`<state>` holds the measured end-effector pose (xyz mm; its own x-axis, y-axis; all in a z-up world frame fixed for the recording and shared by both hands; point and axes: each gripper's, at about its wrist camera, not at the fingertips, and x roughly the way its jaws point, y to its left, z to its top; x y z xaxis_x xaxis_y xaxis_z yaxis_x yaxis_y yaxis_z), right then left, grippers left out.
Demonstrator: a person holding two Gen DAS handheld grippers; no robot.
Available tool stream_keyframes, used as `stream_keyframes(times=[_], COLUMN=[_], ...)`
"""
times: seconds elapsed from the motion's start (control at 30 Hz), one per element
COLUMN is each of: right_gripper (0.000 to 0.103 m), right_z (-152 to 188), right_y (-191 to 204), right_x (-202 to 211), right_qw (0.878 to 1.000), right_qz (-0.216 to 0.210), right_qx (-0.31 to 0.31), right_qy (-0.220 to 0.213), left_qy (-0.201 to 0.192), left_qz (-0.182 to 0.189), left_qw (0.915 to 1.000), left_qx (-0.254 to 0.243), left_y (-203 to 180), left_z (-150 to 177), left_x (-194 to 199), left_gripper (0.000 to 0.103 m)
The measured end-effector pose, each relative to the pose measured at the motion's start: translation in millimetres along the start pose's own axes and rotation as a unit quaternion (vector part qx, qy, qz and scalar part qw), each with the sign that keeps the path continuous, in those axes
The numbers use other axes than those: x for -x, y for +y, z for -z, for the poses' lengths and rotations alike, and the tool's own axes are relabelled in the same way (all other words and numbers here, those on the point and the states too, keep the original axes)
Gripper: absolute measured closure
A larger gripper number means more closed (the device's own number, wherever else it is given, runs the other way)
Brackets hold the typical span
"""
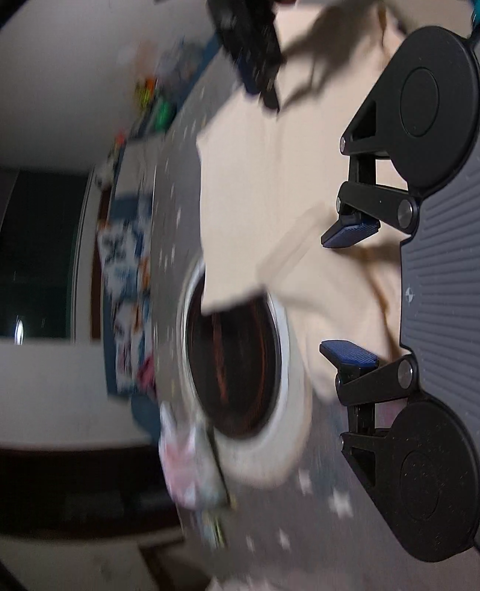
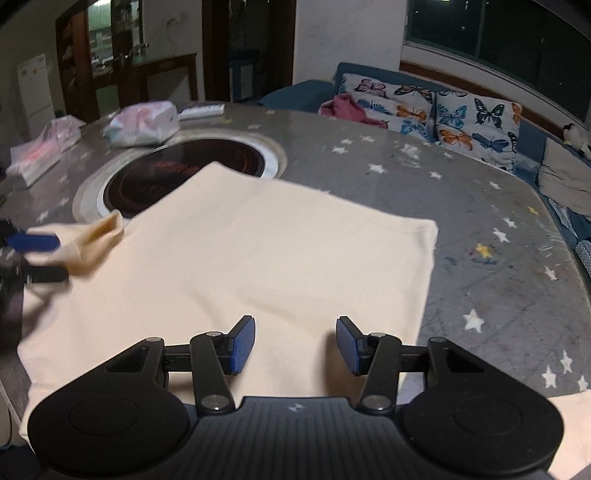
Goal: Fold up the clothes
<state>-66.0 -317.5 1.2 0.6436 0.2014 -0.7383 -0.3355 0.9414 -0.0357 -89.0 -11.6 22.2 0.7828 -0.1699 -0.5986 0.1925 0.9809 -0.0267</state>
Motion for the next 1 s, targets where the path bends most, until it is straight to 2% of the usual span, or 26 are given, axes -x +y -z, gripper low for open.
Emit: stream_keyframes(times=[0.13, 0.23, 0.3, 0.43, 0.53, 0.67, 0.77, 0.8, 0.87, 0.93, 1.0], right_gripper=[0.053, 0.052, 0.052, 0.049, 0.049, 0.049, 0.048, 0.048, 0.048, 0.048, 0.048], right_z=[3.9, 3.9, 3.7, 3.6, 3.5, 3.5, 3.4, 3.7, 4.3, 4.3, 4.1], right_y=[-0.4, -1.1, -0.5, -0.9, -1.3, -2.0, -2.5, -2.8, -3.2, -2.9, -2.8], right_x=[0.0, 0.7, 0.9, 0.0, -0.4, -1.0, -1.4, -1.3, -1.2, -0.9, -1.0], right_qw=[1.0, 1.0, 1.0, 1.0, 1.0, 1.0, 1.0, 1.0, 1.0, 1.0, 1.0], right_qz=[-0.001, -0.002, -0.002, 0.0, 0.0, 0.001, 0.001, 0.001, 0.001, 0.002, 0.002], right_qx=[-0.005, -0.006, -0.004, -0.006, -0.008, -0.011, -0.013, -0.013, -0.015, -0.015, -0.016], right_qy=[0.002, 0.003, 0.003, 0.003, 0.002, 0.001, 0.001, 0.001, 0.0, 0.0, 0.001], left_qy=[-0.016, -0.013, -0.029, -0.052, -0.051, -0.048, -0.042, -0.037, -0.029, -0.031, -0.049], left_qz=[-0.082, -0.147, -0.166, -0.088, -0.023, 0.016, 0.021, 0.016, 0.008, 0.004, -0.018], left_qw=[0.9965, 0.9883, 0.9837, 0.9946, 0.9975, 0.9951, 0.9918, 0.9919, 0.9939, 0.9972, 0.9983], left_qx=[0.004, 0.038, 0.064, 0.014, -0.043, -0.085, -0.118, -0.121, -0.106, -0.068, -0.025], left_y=[16.8, 40.2, 52.5, 36.9, 8.9, -22.3, -40.6, -42.7, -38.7, -23.7, -1.3], left_z=[7.7, 11.0, 11.6, 11.1, 12.6, 11.8, 11.8, 11.7, 10.0, 6.2, 0.9], left_x=[5.3, 8.1, 18.9, 40.9, 40.8, 24.6, 9.2, 4.2, -3.1, -2.2, 7.0], left_gripper=[0.045, 0.046, 0.047, 0.047, 0.047, 0.046, 0.046, 0.049, 0.084, 0.094, 0.095])
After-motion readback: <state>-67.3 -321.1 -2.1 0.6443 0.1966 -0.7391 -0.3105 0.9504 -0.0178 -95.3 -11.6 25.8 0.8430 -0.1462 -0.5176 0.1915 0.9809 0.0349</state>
